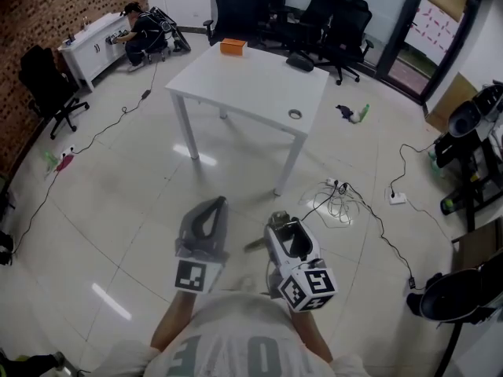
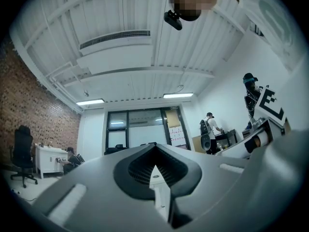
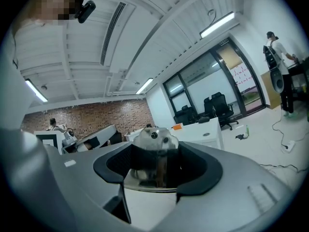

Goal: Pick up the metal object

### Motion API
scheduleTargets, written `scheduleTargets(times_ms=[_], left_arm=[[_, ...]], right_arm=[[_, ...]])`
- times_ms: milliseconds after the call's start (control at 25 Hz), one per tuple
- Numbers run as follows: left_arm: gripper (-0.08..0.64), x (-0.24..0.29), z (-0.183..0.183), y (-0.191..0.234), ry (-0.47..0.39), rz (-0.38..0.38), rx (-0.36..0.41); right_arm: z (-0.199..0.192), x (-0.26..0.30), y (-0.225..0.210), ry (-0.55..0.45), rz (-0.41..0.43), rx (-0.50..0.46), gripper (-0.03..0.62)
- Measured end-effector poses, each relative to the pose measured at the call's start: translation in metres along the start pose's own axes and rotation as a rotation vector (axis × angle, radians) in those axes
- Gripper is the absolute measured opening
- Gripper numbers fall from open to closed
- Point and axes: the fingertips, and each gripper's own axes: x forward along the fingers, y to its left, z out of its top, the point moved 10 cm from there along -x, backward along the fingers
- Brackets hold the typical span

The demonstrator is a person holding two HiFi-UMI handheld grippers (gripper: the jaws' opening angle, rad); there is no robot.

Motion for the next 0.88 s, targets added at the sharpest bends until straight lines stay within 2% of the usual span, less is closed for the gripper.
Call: scheduleTargets(times_ms=[320, 560, 880], left_arm=[[0.002, -0.007, -0.003, 0.005, 0.016, 0.006, 0.004], [0.002, -0.010, -0.008, 0.015, 0.025, 0.027, -0.032], [0.002, -0.008, -0.010, 0.019, 0.020, 0.029, -0.019]], right_arm=[[-0.001, -0.001, 0.002, 0.000, -0.018, 0.003, 0.300], [-0.005, 0.005, 0.003, 0.031, -0.039, 0.002, 0.301], [-0.006, 0.015, 0.006, 0.028, -0.009, 0.002, 0.301]])
